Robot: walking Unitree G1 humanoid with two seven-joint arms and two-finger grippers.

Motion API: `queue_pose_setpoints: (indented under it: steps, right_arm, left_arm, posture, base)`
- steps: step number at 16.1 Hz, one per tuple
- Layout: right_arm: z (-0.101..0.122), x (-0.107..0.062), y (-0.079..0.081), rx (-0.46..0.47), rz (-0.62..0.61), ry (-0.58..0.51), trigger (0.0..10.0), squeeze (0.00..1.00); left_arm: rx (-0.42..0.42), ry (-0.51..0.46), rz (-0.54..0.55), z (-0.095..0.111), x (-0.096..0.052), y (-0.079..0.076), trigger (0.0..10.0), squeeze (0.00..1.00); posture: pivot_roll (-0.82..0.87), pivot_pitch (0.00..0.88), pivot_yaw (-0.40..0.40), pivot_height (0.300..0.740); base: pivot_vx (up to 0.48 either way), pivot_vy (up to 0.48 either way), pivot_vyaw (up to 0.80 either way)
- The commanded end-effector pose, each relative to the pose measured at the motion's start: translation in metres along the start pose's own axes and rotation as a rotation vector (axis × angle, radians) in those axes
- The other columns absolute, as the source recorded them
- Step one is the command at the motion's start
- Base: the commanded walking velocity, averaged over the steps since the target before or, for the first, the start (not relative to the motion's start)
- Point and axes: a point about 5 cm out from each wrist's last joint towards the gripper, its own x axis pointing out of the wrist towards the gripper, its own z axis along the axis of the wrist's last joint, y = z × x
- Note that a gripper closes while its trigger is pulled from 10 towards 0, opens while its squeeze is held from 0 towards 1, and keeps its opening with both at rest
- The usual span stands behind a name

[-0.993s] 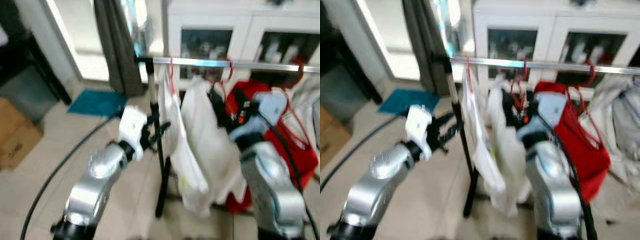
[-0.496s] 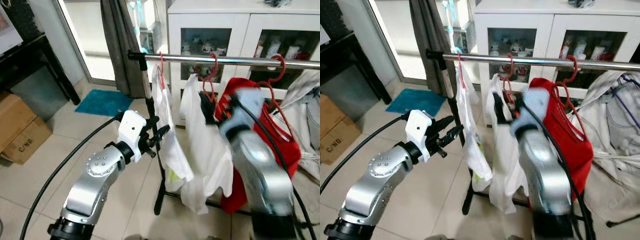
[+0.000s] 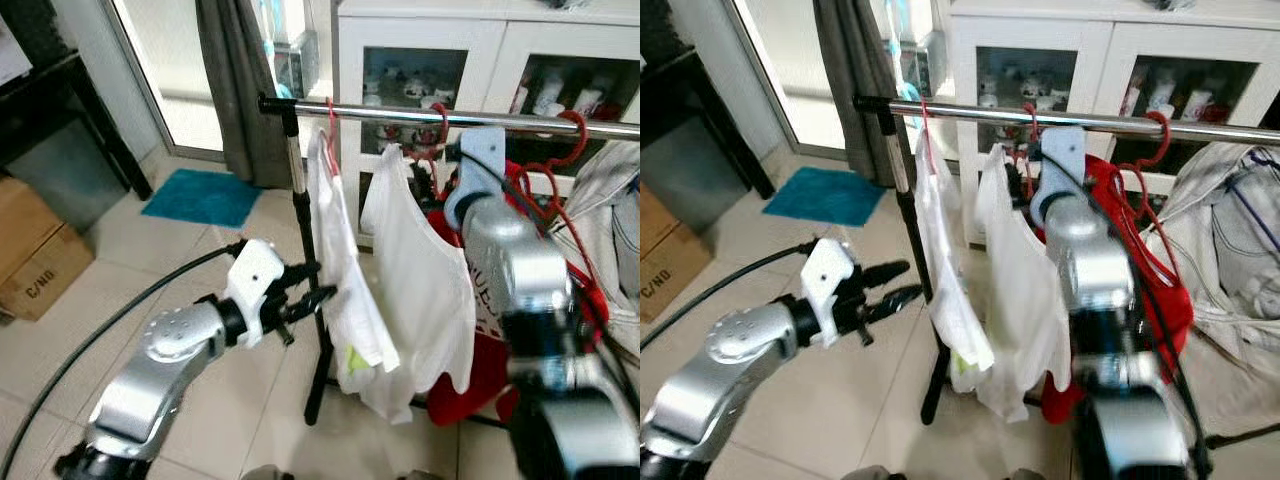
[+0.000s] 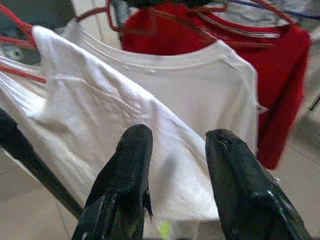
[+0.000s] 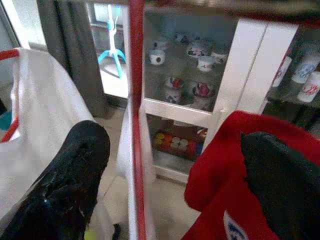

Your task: Hang hanger

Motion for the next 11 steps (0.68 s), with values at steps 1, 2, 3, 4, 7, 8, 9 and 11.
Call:
queue_pose_setpoints:
  steps: [1,2,3,4,7,8,9,11]
  right_arm:
    - [0.001,0.005,0.004,-0.024,0.031,0.024,10.0,0.00]
    - [0.000,0.009,0.004,-0.006,0.053,0.050,10.0,0.00]
    - [-0.001,0.010,0.005,0.008,0.063,0.058,10.0,0.00]
    - [-0.002,0.013,0.006,0.033,0.081,0.075,9.2,0.00]
    - [-0.008,0.017,0.000,0.081,0.086,0.115,0.0,0.00]
    - [-0.009,0.018,-0.002,0.081,0.085,0.121,0.0,0.00]
    - [-0.010,0.019,-0.004,0.081,0.084,0.127,0.0,0.00]
    - [-0.013,0.020,-0.007,0.080,0.090,0.143,0.0,0.00]
  left_arm:
    - [0.012,0.005,-0.026,0.003,-0.005,0.000,10.0,0.00]
    - [0.019,0.007,-0.039,0.004,-0.006,0.000,10.0,0.00]
    - [0.021,0.008,-0.040,0.004,-0.007,0.001,10.0,0.00]
    - [0.026,0.011,-0.039,0.004,-0.007,0.002,10.0,0.00]
    - [0.030,0.015,-0.052,0.004,-0.006,0.002,10.0,0.00]
    - [0.029,0.015,-0.056,0.004,-0.006,0.002,10.0,0.00]
    - [0.030,0.016,-0.060,0.004,-0.006,0.002,10.0,0.00]
    - [0.032,0.017,-0.065,0.004,-0.005,0.002,10.0,0.00]
  posture:
    - [0.04,0.013,0.086,0.740]
    - [0.04,0.012,0.088,0.740]
    - [0.04,0.012,0.088,0.740]
    - [0.04,0.012,0.091,0.740]
    - [0.04,0.007,0.094,0.740]
    - [0.04,0.006,0.095,0.740]
    - [0.04,0.004,0.095,0.740]
    - [0.03,0.000,0.096,0.740]
  base:
    - [0.000,0.000,0.00]
    - [0.000,0.000,0.00]
    - [0.000,0.000,0.00]
    - [0.000,0.000,0.00]
    - [0.000,0.000,0.00]
    - [0.000,0.000,0.00]
    - [0.000,0.000,0.00]
    - [0.000,0.000,0.00]
